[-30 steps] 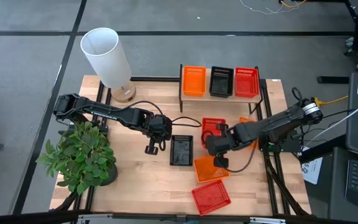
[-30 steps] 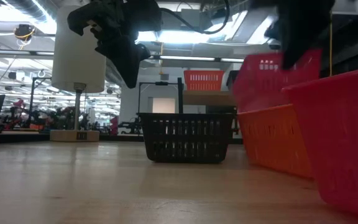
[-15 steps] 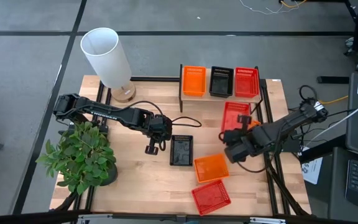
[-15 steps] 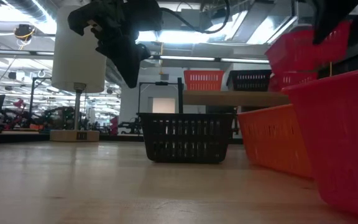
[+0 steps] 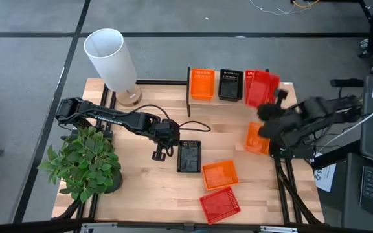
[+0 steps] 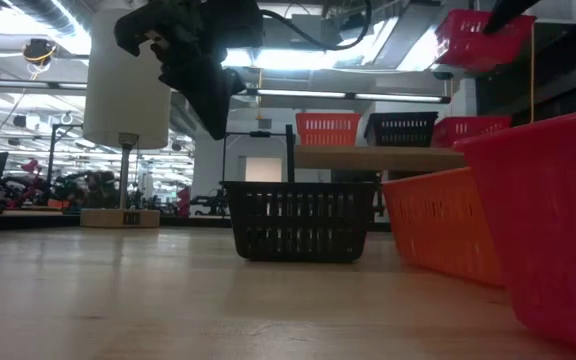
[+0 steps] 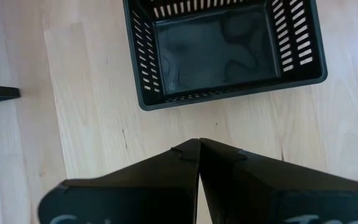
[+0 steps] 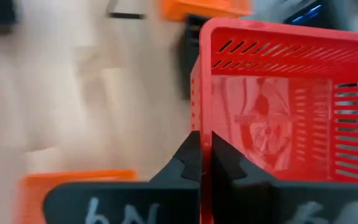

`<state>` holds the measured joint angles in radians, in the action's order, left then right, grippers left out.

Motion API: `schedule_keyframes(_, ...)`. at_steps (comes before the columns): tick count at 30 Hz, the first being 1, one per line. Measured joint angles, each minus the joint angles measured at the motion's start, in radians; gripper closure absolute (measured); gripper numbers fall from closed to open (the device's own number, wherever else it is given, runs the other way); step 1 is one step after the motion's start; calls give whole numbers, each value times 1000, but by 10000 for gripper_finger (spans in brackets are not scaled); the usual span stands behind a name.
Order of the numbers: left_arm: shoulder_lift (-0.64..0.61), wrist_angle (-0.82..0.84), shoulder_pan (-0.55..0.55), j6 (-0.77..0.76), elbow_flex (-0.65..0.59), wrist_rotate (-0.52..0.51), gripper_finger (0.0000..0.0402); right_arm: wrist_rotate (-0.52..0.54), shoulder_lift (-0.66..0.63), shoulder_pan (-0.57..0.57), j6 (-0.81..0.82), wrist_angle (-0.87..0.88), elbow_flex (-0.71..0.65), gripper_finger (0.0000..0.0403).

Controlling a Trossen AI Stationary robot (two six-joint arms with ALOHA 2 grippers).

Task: Stack baskets on shelf by color
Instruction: Stack the top red bin on the red bin on the shelf

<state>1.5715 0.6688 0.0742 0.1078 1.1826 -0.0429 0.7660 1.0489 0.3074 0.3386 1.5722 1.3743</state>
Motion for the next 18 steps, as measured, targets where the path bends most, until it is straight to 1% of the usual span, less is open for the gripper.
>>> schedule_keyframes(3,0,-10,0,0,0,0,401,7,-75,-73,-169,1,0,402)
schedule_keyframes(7,0,-29,0,0,0,0,401,-14,-121,-195,-249,1,0,402)
schedule_keyframes(11,0,-50,0,0,0,0,401,-72,-117,-311,-362,-2,0,402)
schedule_keyframes(15,0,-64,0,0,0,0,401,-194,-82,-427,-477,-17,0,403)
schedule_keyframes(18,0,-64,0,1,0,0,401,-220,-55,-508,-554,-64,0,403)
